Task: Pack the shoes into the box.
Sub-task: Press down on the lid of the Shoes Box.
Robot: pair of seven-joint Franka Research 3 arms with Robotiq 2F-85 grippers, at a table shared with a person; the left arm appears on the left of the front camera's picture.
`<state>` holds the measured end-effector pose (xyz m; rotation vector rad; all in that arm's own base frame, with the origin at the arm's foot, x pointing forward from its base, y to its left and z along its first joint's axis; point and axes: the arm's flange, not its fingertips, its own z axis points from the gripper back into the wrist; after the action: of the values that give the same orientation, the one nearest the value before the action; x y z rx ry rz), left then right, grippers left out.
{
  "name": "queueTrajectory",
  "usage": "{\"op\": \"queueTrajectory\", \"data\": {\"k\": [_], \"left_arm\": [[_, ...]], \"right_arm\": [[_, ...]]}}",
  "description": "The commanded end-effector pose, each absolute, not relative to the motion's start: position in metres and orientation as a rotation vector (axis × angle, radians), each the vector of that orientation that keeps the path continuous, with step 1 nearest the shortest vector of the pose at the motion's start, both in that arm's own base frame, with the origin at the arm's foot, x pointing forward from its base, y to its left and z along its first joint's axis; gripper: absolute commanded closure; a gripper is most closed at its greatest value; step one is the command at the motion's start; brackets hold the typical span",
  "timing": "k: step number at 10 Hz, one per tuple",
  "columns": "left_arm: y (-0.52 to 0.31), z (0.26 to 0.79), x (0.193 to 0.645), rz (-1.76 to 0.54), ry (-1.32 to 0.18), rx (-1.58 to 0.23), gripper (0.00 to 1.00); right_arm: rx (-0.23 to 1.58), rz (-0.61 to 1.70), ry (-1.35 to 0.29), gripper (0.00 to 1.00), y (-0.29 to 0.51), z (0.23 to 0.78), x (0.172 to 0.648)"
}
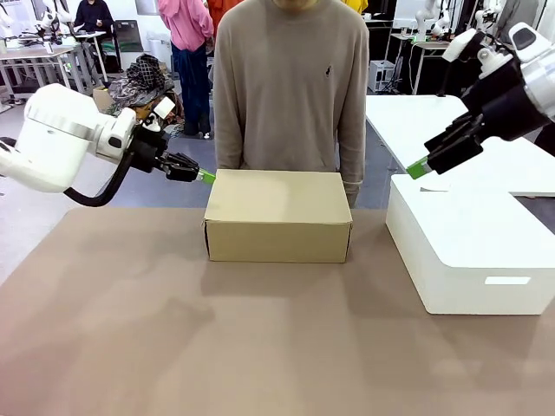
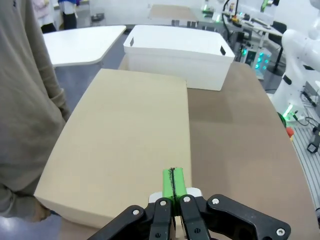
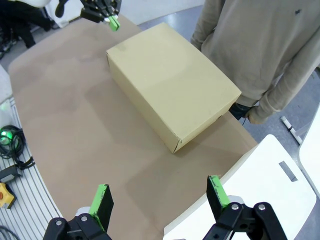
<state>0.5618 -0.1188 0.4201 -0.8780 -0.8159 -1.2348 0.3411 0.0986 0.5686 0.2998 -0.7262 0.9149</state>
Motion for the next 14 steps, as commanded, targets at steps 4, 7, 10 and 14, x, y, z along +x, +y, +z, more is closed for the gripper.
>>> {"op": "queueTrajectory", "data": {"k": [4,7,10,14], "left_arm": [[-0.109,0.488,0.493,-1.079,-0.631,-0.707,0.8],[-0.102,0.511,0.462,-1.003,-0.496,-0.586,0.2],[-0.101,0.519,0.443,-0.967,-0.503,-0.462,0.0],[-0.106,0.527,0.417,-1.012,-0.611,-0.367,0.0]], "right_arm": [[0.254,0.907,-0.602,0.05,0.154,0.606,0.398],[0.203,0.898,-0.585,0.64,0.19,0.604,0.44],[0.159,0.841,-0.63,1.0,0.22,0.587,0.48],[0.133,0.749,-0.653,1.0,0.246,0.561,0.514]]}}
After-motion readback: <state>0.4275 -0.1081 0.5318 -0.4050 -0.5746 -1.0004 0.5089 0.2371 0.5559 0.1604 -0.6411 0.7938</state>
